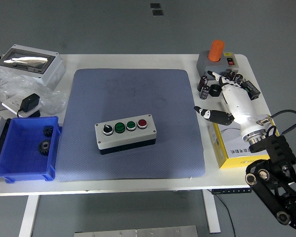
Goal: Pick up the button,place it on the desk,press the button,press the button
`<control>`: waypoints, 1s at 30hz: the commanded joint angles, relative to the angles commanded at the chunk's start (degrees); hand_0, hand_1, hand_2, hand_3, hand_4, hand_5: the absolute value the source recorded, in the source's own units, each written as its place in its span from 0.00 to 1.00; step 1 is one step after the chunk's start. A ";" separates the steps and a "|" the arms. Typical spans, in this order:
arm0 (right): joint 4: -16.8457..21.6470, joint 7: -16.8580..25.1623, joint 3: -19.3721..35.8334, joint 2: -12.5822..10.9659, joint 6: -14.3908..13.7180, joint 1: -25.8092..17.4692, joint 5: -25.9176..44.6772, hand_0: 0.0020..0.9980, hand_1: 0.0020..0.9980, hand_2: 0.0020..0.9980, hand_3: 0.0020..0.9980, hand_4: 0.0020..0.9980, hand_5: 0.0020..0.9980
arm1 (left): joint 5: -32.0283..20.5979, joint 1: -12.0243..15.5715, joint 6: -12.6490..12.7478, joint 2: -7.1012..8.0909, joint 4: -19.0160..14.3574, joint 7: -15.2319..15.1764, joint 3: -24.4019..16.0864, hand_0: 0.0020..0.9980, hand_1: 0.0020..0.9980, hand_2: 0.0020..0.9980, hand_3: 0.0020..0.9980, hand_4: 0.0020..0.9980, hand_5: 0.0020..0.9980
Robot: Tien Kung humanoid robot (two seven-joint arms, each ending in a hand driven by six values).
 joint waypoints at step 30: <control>0.51 9.10 5.65 0.72 2.39 -2.35 29.13 0.88 0.88 0.91 0.94 0.88 0.41 | -1.29 0.80 0.63 0.36 0.00 1.51 0.25 0.69 0.67 0.66 0.79 0.74 0.64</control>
